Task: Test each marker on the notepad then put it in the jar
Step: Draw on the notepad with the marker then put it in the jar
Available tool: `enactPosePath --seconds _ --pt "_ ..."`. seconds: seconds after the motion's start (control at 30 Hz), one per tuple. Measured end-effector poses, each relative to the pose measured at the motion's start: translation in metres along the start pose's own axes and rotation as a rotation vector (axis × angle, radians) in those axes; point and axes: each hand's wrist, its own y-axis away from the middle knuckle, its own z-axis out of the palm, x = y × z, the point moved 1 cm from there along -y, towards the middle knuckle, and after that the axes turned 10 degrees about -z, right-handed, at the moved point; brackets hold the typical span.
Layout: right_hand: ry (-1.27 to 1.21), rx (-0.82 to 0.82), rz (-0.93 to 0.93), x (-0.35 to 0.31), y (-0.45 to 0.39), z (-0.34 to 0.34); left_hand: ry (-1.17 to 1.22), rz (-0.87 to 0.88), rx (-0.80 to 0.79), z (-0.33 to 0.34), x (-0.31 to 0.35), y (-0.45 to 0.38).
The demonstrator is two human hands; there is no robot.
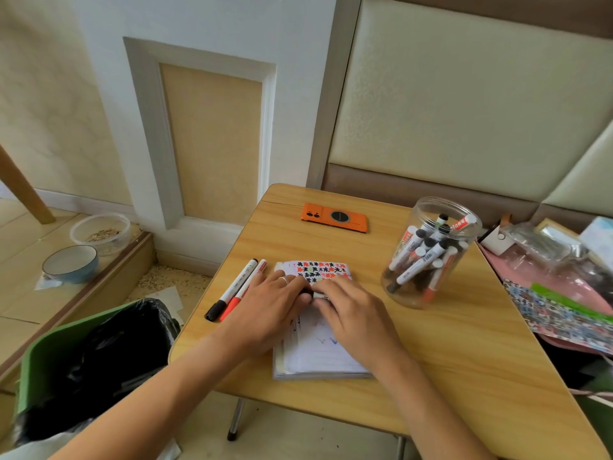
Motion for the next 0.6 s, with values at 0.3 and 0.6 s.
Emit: enactPosePath --seconds 0.3,0.6 --pt "-0.026 -0.113 0.090 -0.007 -0.005 -0.004 0.062 -0.019 0.080 0.000 0.001 0.001" --pt "0.057 -0.138 0.116 -0.004 -0.004 -0.016 0.112 -0.016 0.111 -0.003 0.001 0.004"
